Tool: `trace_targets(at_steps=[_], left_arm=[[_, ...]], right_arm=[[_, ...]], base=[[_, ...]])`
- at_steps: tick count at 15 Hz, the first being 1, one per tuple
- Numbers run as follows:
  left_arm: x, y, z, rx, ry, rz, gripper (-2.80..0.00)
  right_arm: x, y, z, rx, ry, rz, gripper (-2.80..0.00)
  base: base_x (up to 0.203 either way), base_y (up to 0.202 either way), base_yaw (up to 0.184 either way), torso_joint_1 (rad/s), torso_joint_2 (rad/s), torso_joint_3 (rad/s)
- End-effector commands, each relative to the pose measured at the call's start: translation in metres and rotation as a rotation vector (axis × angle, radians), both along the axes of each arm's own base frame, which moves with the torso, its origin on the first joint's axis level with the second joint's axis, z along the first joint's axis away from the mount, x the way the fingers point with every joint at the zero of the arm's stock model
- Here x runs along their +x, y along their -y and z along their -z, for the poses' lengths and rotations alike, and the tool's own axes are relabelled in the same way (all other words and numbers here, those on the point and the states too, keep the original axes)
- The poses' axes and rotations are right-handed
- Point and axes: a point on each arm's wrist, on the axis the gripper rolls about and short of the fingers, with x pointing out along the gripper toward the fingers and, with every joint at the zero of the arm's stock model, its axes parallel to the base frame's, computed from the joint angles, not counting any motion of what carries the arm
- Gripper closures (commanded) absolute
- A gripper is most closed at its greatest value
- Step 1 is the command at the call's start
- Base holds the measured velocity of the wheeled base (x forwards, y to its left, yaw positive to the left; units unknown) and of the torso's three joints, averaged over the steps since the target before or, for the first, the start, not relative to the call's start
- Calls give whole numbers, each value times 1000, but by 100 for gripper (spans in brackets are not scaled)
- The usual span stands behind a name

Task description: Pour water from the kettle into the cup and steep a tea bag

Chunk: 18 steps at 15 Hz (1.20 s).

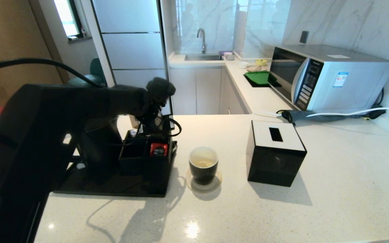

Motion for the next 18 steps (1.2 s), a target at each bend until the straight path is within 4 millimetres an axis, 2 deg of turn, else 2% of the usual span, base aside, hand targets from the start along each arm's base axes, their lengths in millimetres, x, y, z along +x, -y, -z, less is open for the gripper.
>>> trace_targets(at_steps=[1,7,18], left_arm=[[0,-1,2,2,-6,-6,0],[1,-7,-2,4,0,-15,0],[-15,-7,-40,-30,83,-5,0]], right_arm=[[0,0,0,0,-1,-1,0],[0,0,0,0,-2,-1,0],[0,0,0,0,-2,-1,0]], base=[[0,0,0,0,0,0],[0,0,0,0,0,0],[0,0,0,0,0,0]])
